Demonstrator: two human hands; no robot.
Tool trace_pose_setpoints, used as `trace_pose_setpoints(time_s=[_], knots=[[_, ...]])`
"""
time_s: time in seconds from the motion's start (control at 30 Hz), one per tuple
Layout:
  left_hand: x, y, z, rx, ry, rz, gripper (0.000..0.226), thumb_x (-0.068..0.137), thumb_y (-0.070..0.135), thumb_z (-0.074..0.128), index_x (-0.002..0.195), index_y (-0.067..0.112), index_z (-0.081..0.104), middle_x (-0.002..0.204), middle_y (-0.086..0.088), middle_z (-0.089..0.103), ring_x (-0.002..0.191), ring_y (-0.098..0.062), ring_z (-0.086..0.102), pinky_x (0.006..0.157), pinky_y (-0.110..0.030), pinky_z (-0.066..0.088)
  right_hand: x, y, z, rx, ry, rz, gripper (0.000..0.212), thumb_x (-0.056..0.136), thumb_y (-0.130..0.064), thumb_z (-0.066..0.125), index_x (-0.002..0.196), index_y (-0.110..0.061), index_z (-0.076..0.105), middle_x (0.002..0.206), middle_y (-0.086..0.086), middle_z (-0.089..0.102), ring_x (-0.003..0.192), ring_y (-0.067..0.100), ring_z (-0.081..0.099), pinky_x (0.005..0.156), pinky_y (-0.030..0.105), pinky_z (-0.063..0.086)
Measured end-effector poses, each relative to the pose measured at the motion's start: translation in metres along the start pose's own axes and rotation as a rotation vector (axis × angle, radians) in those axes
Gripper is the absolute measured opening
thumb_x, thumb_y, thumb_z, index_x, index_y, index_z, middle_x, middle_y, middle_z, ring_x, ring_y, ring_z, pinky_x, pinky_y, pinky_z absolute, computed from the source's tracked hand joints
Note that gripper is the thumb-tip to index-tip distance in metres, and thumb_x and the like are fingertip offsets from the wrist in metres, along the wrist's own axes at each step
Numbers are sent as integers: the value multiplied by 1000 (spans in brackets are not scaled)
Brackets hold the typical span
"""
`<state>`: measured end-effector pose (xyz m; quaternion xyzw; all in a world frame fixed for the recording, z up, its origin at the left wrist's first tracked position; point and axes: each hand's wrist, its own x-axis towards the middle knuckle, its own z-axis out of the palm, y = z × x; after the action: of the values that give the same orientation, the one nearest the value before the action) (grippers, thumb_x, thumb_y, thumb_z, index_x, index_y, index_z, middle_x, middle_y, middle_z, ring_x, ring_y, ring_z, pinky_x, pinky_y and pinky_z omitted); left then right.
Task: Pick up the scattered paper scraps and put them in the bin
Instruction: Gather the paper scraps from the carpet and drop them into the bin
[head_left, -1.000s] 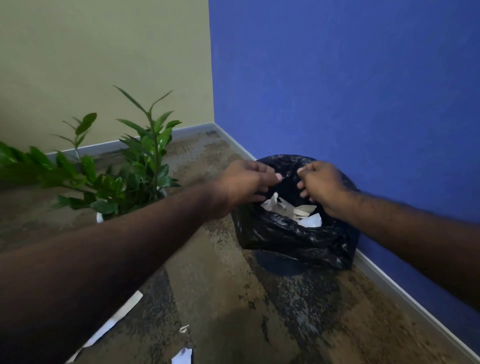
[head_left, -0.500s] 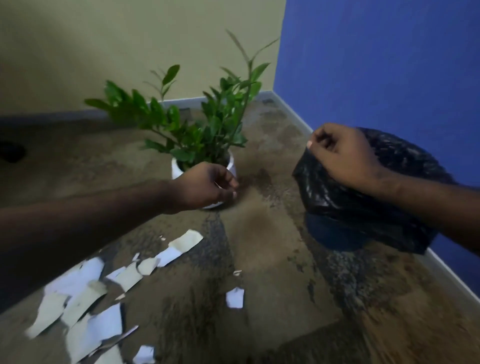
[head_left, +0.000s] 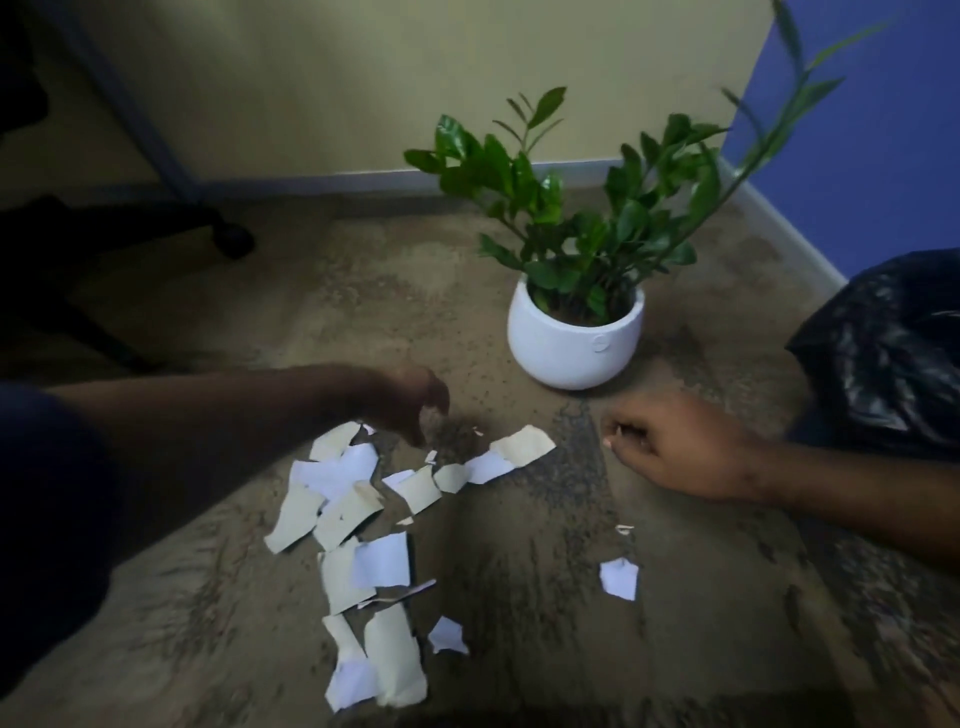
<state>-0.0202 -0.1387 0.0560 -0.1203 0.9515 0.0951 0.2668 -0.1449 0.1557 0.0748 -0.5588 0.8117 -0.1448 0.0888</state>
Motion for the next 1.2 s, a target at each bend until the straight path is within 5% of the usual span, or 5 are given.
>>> trace_pose_setpoints(time_s=[0.3, 0.43, 0.7, 0.9, 1.2], knots=[[7, -48, 14, 96, -63, -165, 88, 71, 33, 83, 145, 22, 38, 145, -9, 34, 124, -31, 48, 99, -41, 50, 54, -14, 68, 95, -183, 129, 12, 81, -28, 68, 86, -26, 57, 69, -15, 49, 75, 10, 50, 66, 22, 31], [-2, -72, 33, 194, -146, -141, 89, 78, 38, 76, 151, 21, 28, 157, -11, 22, 141, -32, 25, 114, -42, 33, 75, -5, 89, 85, -259, 243, 45, 74, -29, 76, 115, -18, 60, 98, -3, 59, 97, 18, 58, 74, 20, 35], [-14, -96, 67, 19, -214, -212, 130, 61, 32, 90, 154, 31, -1, 156, -21, 8, 144, -39, 23, 113, -43, 35, 102, -10, 123, -10, -350, 374, 91, 67, -39, 80, 145, -26, 34, 138, 9, 44, 129, 29, 42, 105, 32, 35], [-8, -103, 90, -115, -90, -205, 123, 55, 20, 93, 152, 32, 18, 152, -14, 14, 139, -35, 32, 112, -37, 36, 114, -31, 150, -3, -391, 371, 95, 67, -41, 75, 148, -34, 25, 137, 15, 37, 132, 36, 32, 109, 43, 35], [1, -106, 97, -168, 35, -178, 77, 68, 15, 80, 137, 28, 49, 133, -11, 44, 122, -29, 51, 101, -34, 45, 126, -84, 169, 134, -357, 213, 82, 68, -47, 76, 139, -31, 38, 131, 18, 39, 128, 34, 31, 107, 35, 29]])
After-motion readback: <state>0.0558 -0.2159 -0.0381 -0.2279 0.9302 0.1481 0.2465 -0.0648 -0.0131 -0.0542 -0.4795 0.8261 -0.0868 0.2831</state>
